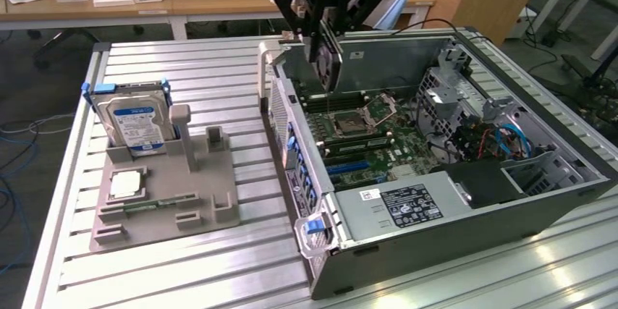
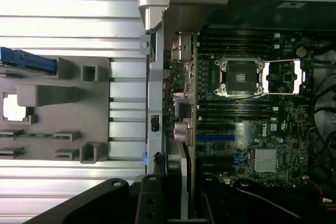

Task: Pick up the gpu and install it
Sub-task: 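Pick up the gpu and move the gpu toward the slot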

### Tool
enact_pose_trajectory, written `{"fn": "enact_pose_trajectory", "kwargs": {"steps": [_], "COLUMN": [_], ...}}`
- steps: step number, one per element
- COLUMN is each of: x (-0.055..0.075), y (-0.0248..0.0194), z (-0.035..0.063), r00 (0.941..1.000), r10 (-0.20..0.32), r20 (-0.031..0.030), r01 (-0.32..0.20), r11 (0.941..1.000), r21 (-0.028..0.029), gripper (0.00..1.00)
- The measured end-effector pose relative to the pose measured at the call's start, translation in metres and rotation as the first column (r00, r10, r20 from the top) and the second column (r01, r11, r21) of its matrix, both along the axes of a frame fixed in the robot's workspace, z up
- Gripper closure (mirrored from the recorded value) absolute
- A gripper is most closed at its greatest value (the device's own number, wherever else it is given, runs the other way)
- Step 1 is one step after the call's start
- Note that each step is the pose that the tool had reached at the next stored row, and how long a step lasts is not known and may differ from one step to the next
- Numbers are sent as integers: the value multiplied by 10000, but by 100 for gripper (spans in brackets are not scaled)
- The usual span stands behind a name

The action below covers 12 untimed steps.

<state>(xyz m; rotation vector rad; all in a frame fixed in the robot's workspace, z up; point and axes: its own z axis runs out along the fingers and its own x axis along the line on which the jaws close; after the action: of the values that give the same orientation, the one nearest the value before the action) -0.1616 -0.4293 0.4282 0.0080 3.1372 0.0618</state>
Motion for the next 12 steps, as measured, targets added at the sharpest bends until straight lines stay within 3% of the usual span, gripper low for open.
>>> {"fn": "enact_pose_trajectory", "kwargs": {"steps": [12], "x": [248], "y": [-1], "z": [0], "r00": [10000], "r10": [-1], "r20": [1], "r01": [1], "r11": [10000], "r21": [0], "gripper": [72]}}
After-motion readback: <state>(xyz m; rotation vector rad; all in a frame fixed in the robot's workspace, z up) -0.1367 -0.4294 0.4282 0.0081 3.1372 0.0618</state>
